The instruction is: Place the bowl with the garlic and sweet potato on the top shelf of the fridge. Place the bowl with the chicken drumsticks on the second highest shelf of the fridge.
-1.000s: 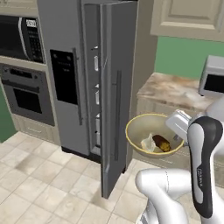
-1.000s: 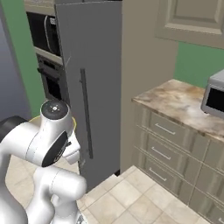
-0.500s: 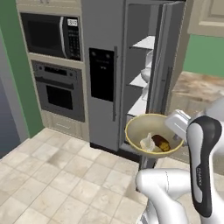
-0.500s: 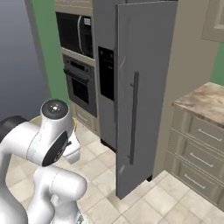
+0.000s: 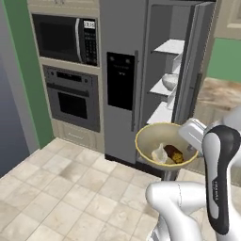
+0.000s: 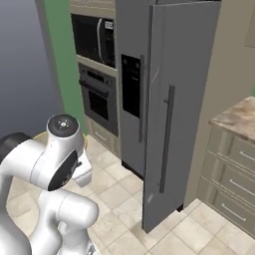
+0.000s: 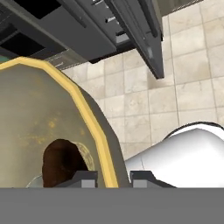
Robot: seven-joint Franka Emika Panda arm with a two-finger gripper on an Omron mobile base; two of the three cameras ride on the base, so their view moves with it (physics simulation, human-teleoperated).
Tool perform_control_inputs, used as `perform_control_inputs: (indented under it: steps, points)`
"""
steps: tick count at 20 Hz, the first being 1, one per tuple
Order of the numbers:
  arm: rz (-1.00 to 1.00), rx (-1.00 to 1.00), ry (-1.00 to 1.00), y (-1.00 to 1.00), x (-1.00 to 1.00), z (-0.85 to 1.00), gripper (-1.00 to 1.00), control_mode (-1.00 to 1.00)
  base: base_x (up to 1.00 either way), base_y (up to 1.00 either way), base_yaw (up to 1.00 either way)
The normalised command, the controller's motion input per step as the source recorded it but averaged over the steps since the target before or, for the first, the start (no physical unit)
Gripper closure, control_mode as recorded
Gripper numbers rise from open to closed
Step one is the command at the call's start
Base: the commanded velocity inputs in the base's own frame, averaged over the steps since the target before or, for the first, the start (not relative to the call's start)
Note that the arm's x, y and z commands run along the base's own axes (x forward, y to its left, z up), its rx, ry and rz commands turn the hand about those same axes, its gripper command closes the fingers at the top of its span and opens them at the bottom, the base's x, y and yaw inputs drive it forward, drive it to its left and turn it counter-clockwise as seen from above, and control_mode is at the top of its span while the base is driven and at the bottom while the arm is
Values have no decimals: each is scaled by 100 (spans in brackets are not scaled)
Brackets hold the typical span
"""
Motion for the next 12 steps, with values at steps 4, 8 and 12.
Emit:
perform_control_inputs:
  steps: [4, 8, 12]
  points:
    - [0, 0, 0, 0, 0, 0, 100, 100, 14, 100, 10]
    - [0, 0, 0, 0, 0, 0, 100, 100, 66, 100, 41]
    - [0, 0, 0, 0, 0, 0, 100, 100, 100, 100, -3]
